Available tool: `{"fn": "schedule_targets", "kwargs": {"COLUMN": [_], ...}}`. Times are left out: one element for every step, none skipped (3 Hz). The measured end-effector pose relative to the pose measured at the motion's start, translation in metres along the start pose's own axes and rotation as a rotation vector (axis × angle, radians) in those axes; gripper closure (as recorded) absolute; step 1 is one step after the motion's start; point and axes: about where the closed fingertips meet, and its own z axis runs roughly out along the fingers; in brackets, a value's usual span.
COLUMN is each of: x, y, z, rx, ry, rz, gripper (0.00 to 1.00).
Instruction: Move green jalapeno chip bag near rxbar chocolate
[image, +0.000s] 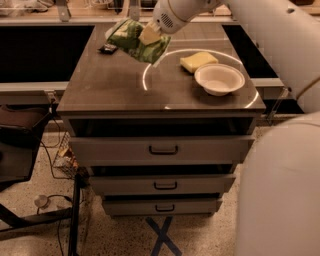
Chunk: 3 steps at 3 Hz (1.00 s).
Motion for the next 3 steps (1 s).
{"fn": "schedule_targets", "kwargs": {"x": [0.006,0.005,0.003], "y": [-0.04,-0.079,-0.1], "z": [0.013,0.028,0.042], "rx": [0.065,0.111,0.121], "ry": [0.054,0.055,0.016], "rz": [0.041,0.054,0.045], "gripper": [1.0,1.0,1.0]}}
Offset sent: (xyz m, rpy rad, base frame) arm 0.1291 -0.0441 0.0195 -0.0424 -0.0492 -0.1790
